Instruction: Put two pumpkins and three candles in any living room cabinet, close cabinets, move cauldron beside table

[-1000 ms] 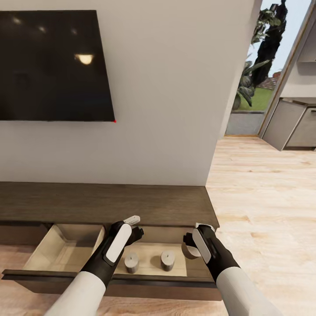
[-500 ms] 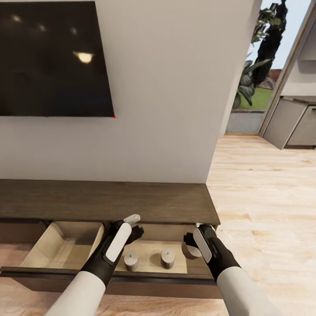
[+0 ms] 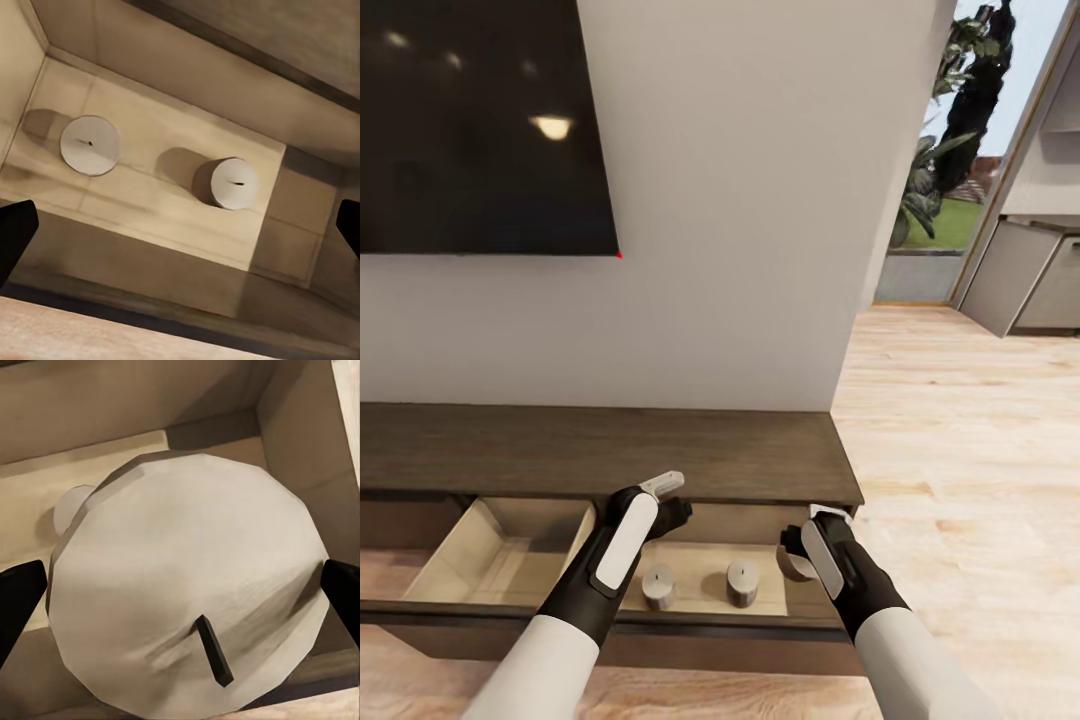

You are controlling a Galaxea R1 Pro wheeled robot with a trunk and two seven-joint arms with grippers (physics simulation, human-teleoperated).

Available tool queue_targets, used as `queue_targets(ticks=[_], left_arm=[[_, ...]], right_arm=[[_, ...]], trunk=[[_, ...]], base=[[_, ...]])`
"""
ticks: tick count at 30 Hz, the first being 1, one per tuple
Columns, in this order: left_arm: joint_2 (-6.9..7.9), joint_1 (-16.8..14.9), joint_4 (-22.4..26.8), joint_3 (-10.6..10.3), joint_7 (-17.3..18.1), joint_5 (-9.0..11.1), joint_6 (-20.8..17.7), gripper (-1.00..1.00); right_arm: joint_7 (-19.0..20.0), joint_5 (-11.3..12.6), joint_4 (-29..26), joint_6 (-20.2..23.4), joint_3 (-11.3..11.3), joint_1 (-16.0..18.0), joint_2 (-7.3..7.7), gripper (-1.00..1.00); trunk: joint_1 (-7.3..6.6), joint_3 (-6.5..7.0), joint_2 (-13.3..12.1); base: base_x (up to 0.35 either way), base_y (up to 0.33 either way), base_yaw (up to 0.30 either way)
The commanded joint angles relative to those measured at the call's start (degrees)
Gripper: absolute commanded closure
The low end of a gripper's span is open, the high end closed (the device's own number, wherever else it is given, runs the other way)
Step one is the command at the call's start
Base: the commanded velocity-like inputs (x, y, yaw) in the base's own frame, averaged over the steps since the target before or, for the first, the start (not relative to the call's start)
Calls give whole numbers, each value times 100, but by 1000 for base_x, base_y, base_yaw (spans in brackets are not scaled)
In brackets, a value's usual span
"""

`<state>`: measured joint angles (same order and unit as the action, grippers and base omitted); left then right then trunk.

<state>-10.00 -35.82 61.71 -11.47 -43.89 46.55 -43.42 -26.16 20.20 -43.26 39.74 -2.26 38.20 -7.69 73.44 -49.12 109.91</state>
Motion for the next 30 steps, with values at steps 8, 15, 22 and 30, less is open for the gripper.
queue_targets(ticks=[8,15,22,30], left_arm=[[0,-4,13,-4,-66,56,0,-100],[0,-4,48,-11,-67,50,0,-100],[0,-4,51,-13,-67,55,0,-100],[0,-4,52,-13,-67,56,-4,-100]], right_arm=[[-56,69,-5,-27,-12,3,21,100],[-56,61,-3,-31,-11,3,14,100],[-61,36,-3,-37,-13,3,6,100],[-61,28,-6,-37,-37,3,2,100]], trunk=[[176,-149,325],[329,-275,606],[483,-401,886],[659,-544,1207]], base=[[0,0,0],[0,0,0],[0,0,0],[0,0,0]])
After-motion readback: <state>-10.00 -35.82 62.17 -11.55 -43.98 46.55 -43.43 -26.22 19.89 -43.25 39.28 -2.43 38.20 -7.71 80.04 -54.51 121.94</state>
